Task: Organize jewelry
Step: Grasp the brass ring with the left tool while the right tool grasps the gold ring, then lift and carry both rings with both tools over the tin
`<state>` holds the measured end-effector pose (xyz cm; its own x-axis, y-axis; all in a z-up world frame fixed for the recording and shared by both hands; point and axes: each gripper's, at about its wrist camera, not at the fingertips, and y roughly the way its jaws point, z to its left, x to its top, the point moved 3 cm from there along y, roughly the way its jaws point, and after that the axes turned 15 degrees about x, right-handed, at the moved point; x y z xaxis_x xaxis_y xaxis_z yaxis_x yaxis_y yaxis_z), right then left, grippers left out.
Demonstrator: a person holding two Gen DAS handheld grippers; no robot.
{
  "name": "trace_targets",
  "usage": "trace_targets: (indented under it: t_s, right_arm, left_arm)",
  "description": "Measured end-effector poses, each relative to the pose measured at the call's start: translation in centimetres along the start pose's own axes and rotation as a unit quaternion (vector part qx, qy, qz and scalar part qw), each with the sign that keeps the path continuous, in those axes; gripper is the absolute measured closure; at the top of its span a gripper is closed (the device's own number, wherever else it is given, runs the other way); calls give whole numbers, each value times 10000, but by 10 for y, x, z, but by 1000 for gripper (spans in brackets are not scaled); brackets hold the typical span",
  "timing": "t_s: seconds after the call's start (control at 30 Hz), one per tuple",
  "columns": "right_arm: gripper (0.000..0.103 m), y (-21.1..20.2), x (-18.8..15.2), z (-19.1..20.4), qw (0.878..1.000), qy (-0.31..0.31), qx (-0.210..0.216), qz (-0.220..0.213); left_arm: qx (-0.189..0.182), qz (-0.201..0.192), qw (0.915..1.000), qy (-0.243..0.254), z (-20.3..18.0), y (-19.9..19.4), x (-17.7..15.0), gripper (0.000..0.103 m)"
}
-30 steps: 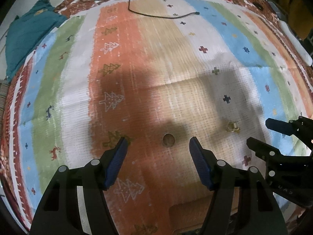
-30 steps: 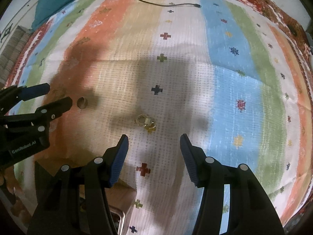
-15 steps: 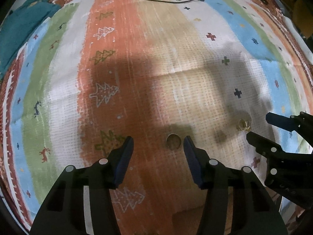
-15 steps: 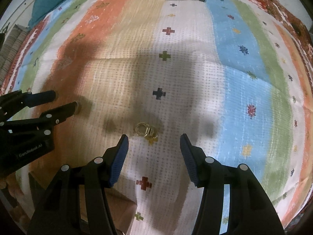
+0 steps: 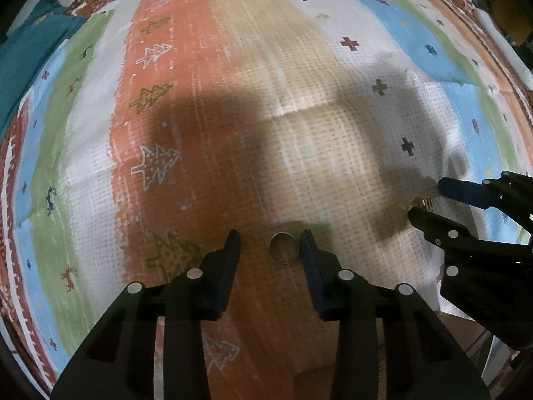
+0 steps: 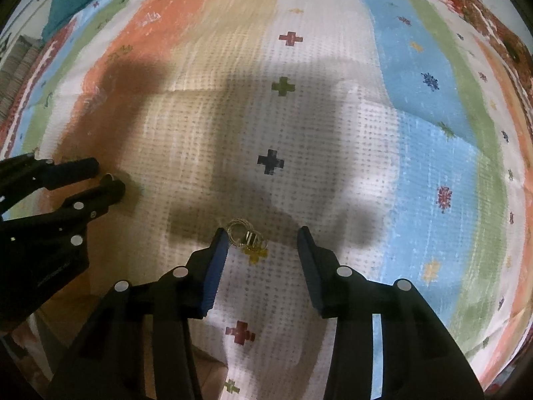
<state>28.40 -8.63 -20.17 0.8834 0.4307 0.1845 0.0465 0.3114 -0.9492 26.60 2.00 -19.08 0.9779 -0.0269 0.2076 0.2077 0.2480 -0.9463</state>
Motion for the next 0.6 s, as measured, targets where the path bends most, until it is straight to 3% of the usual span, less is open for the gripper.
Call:
trace_targets:
  t_s: [0.13, 0.23, 0.6]
  right_arm:
    - [77, 3, 4, 4, 10000, -1, 26, 22]
    - [86, 5, 4, 5, 10000, -10, -35, 14]
    - [87, -5, 4, 16, 9998, -37, 28, -195]
  left_arm:
    - [24, -16, 10000, 53, -7, 1, -1, 84]
    - [69, -59, 9999, 97, -10, 0, -2, 85]
    - [-50, -290, 9995, -105, 3, -26, -5, 85]
